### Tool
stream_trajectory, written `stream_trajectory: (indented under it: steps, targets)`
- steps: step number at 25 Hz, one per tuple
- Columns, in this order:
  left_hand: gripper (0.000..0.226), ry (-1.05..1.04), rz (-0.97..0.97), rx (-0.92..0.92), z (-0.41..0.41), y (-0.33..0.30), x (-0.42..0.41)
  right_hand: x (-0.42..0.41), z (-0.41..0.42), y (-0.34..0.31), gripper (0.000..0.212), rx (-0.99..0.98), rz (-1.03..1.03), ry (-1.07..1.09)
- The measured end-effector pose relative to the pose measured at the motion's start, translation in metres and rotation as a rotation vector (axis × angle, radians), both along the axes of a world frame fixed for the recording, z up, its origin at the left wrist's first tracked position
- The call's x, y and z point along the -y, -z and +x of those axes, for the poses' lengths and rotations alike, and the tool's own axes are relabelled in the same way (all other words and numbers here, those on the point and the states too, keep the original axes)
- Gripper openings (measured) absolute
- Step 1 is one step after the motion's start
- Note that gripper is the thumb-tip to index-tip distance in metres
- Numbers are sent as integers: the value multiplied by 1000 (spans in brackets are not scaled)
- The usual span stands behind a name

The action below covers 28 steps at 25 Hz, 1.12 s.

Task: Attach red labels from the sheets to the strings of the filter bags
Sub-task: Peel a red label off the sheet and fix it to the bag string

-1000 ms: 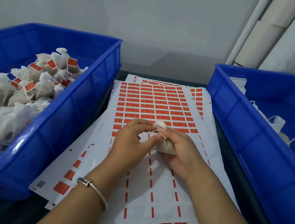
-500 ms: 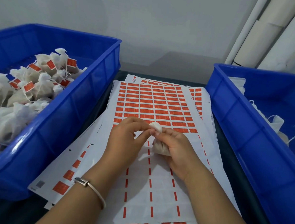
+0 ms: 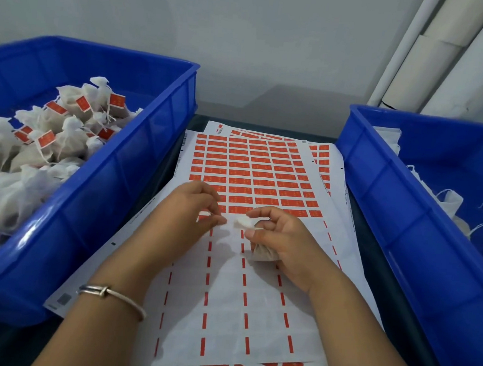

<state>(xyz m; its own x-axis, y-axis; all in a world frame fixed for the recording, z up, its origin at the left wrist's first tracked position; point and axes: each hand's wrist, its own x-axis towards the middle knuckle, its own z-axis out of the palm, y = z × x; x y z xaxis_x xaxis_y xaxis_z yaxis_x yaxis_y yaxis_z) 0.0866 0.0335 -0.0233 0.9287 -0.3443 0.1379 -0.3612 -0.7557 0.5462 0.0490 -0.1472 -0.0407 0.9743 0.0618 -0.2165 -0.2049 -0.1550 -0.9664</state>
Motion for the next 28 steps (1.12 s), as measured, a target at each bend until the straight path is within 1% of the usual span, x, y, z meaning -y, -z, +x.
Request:
stream_trajectory:
  steps: [3, 5, 6, 8, 9, 12, 14, 16, 17, 18, 19, 21, 22, 23, 25, 28]
  targets:
    - [8, -126, -116, 116, -1, -4, 1, 4, -2, -3, 17, 8, -5, -57]
    - [8, -162, -171, 155, -4, -7, 4, 4, -7, -7, 12, 14, 21, -107]
    - [8, -160, -188, 165, -6, -10, 5, 3, -9, -11, 12, 14, 77, -129]
    - [8, -104, -178, 186, -8, -15, 5, 0, -10, -17, 24, 4, 225, -152]
    - [9, -62, -155, 200, -9, -17, 5, -3, -8, -18, 24, 12, 253, -149]
    - [10, 18, -90, 226, -10, -19, -1, -15, 1, -19, 26, 83, 203, -100]
    - [9, -37, -113, 203, -2, -17, -6, -21, 7, -16, 27, 69, 228, -49]
    - [10, -198, -203, 69, 10, -7, -8, -23, 11, -9, 23, 20, 248, -13]
    - [15, -288, -216, -17, 13, 1, -7, -24, 12, -5, 21, -1, 268, 3]
    - [25, -342, -177, -81, 14, 11, -5, -24, 13, -1, 20, -21, 312, 24]
    - [37, -343, -99, -116, 13, 23, -3, -23, 13, 3, 20, -38, 368, 45]
    - [61, -275, 47, -132, 10, 44, -1, -20, 14, 8, 21, -58, 432, 79]
    - [68, -248, 99, -118, 11, 52, -1, -20, 14, 11, 19, -62, 430, 88]
    - [71, -236, 123, -100, 11, 57, -1, -20, 14, 13, 16, -60, 420, 88]
    - [69, -229, 132, -69, 11, 60, -1, -21, 15, 15, 13, -59, 404, 93]
    - [66, -191, 145, -64, 12, 59, 2, -20, 15, 16, 14, -56, 407, 105]
